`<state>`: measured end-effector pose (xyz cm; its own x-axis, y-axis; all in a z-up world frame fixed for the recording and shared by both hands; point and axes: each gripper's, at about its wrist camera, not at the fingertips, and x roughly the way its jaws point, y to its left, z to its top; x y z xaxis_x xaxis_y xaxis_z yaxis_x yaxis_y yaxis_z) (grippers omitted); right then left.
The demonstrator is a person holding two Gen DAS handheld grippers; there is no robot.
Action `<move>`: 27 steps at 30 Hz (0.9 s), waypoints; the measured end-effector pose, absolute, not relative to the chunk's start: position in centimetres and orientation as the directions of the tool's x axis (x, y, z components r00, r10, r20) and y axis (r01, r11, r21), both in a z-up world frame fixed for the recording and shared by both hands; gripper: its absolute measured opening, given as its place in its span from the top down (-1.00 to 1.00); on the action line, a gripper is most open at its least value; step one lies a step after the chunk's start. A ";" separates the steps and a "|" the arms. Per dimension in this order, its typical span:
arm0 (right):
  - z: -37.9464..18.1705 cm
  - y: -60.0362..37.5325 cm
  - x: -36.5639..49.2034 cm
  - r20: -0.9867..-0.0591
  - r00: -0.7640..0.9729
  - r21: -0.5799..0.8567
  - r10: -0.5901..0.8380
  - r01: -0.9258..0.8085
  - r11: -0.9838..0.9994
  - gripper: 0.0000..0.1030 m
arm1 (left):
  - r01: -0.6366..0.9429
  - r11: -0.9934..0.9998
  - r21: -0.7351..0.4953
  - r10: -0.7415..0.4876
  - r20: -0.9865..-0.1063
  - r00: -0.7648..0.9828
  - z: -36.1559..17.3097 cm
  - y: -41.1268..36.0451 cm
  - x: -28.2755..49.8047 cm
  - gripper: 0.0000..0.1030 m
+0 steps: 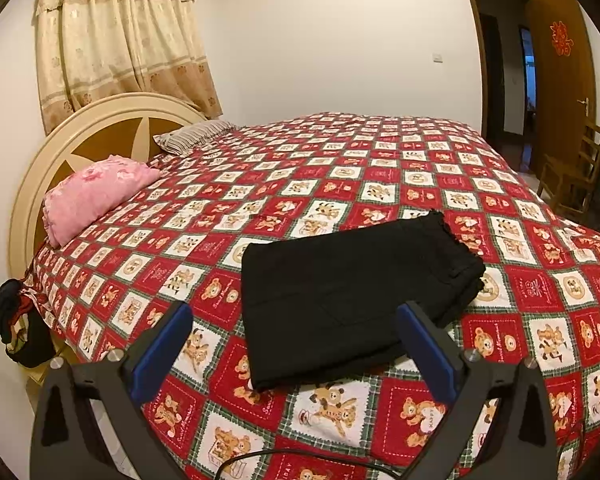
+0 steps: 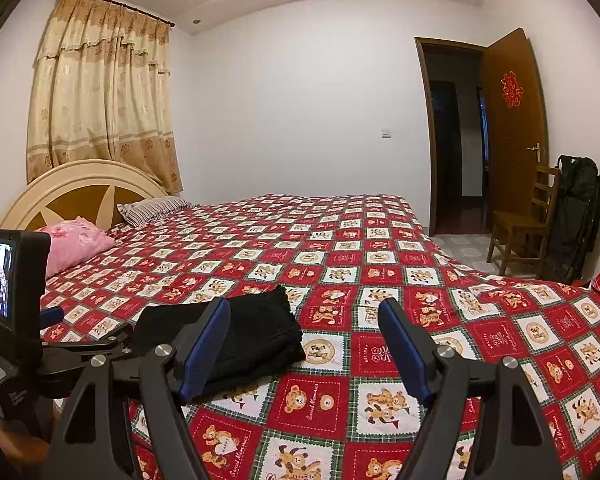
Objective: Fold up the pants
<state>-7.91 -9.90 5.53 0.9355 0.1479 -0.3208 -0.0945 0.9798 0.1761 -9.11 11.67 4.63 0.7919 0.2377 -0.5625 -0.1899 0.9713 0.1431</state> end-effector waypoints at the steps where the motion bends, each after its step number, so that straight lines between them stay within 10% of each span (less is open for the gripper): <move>1: 5.6 -9.9 -7.9 -0.320 0.936 0.175 0.147 -0.094 0.980 -0.50 | -0.189 0.972 0.142 0.237 -0.563 0.792 4.6 11.7 -9.1 -1.00; 27: 5.1 -9.5 -7.6 -0.341 0.930 0.174 0.139 -0.083 0.981 -0.50 | -0.196 0.970 0.142 0.242 -0.567 0.788 4.6 11.8 -8.6 -1.00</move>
<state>-7.58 -9.53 5.05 0.9295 0.1393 -0.3414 -0.0830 0.9812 0.1744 -8.60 11.83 4.63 0.7876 0.2423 -0.5665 -0.1962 0.9702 0.1422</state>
